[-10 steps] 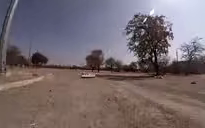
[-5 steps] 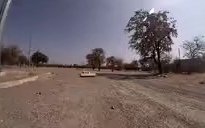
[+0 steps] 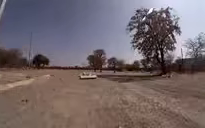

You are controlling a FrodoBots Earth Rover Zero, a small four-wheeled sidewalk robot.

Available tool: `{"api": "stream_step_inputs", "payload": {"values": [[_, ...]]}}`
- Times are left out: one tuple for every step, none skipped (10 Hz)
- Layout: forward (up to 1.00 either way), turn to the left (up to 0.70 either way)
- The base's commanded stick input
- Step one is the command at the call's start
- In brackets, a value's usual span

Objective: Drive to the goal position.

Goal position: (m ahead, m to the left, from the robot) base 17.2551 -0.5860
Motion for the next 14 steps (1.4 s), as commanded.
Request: {"api": "stream_step_inputs", "payload": {"values": [[1.00, 0.00], [1.00, 0.00], [1.00, 0.00], [1.00, 0.00], [1.00, 0.00], [1.00, 0.00], [1.00, 0.00], [1.00, 0.00], [1.00, 0.00], [1.00, 0.00], [1.00, 0.00], [1.00, 0.00], [1.00, 0.00], [1.00, 0.00]]}}
